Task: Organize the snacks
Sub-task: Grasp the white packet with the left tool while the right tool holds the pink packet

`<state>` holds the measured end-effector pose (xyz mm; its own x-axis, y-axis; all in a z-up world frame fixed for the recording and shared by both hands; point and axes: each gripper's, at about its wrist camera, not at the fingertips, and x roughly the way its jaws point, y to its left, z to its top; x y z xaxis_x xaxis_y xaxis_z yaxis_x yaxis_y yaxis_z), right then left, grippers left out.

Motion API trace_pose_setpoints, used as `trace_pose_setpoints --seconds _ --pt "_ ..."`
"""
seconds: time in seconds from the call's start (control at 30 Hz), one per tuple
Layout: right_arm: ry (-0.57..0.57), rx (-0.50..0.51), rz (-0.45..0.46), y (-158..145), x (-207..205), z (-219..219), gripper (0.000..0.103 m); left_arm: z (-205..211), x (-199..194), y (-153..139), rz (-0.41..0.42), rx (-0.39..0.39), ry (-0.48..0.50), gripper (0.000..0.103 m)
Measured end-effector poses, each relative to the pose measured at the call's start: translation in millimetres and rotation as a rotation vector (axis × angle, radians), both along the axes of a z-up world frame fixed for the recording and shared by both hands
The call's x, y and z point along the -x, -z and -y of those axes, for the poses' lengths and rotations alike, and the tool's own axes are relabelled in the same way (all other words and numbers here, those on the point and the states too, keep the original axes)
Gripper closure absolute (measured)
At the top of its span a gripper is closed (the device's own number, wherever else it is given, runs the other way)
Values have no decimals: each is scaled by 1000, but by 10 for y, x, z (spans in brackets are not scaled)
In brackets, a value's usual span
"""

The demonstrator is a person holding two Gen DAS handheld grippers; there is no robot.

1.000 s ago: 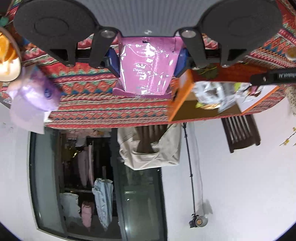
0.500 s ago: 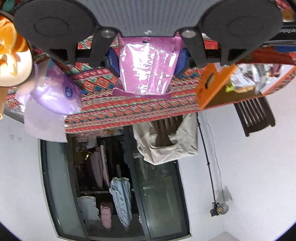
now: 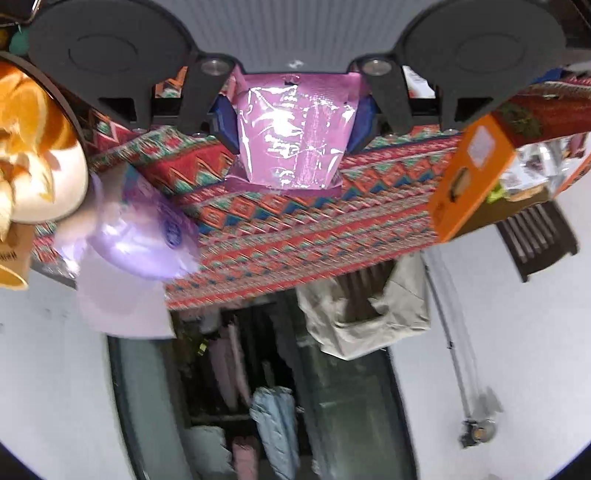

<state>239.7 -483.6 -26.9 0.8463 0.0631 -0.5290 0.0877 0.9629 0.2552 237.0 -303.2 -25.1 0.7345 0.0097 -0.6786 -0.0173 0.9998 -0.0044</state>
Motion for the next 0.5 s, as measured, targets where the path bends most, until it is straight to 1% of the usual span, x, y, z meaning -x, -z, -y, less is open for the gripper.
trace_pose_setpoints --seconds 0.13,0.2,0.33,0.37,0.4,0.47,0.5 --pt "6 -7 -15 27 3 23 42 84 -24 87 -32 -22 19 0" --pt "-2 -2 -17 31 2 6 42 108 -9 105 -8 -37 33 0" --pt "-11 1 -14 18 8 -13 42 70 -23 131 -11 -13 57 2" --pt "-13 1 -14 20 7 -17 42 66 -6 127 -8 -11 62 9" --pt "-16 3 -13 20 8 -25 42 65 8 112 -2 -12 70 20" --pt "-21 6 -12 17 -10 -25 42 62 36 73 4 -11 89 36" --pt "-23 7 -10 15 -7 -32 42 46 49 58 3 -6 97 42"
